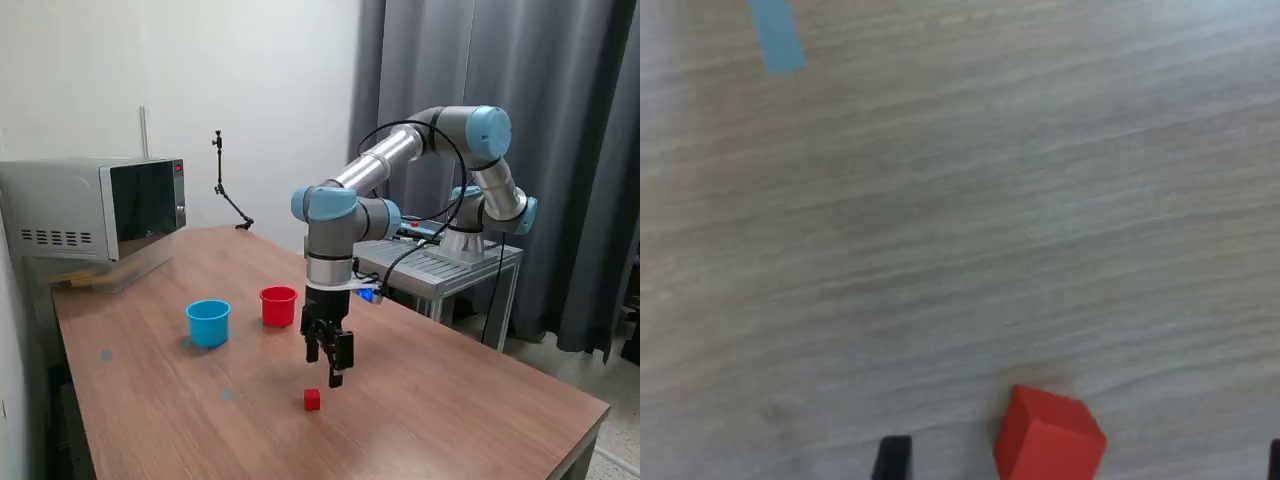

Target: Place red objects in the red bin, and blue objects in the blue bin.

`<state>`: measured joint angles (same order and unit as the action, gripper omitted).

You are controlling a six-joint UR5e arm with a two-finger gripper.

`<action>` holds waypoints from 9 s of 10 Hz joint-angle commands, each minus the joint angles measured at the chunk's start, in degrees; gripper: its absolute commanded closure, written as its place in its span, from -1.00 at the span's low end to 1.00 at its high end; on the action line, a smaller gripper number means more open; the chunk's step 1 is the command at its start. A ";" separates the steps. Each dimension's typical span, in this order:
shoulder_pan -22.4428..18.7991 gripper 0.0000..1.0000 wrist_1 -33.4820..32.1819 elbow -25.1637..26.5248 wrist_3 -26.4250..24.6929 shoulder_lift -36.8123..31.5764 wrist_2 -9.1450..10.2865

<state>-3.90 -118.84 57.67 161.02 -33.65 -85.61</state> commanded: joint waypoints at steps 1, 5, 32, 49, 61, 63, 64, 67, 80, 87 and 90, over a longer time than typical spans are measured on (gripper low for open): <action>0.12 -1.00 -0.17 -0.62 1.57 0.86 0.27; 0.12 -1.00 -0.17 -1.59 1.75 1.83 0.44; -0.58 -1.00 -0.08 -3.44 -3.96 4.56 0.36; -0.84 -1.00 -0.08 -3.52 -4.40 4.56 0.36; -0.14 -1.00 -0.17 -6.60 -4.22 6.14 0.44; -0.14 -1.00 -0.17 -6.60 -4.22 6.14 0.44; -0.14 -1.00 -0.17 -6.60 -4.22 6.14 0.44; -0.14 1.00 -0.17 -6.60 -4.22 6.14 0.44; -0.14 -1.00 -0.17 -6.86 -4.14 6.14 0.44; -0.05 1.00 -0.17 -7.39 -2.03 6.49 0.36; -0.14 1.00 -0.17 -7.39 -1.94 6.49 0.44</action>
<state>-4.02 -119.00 50.24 159.02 -27.20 -85.23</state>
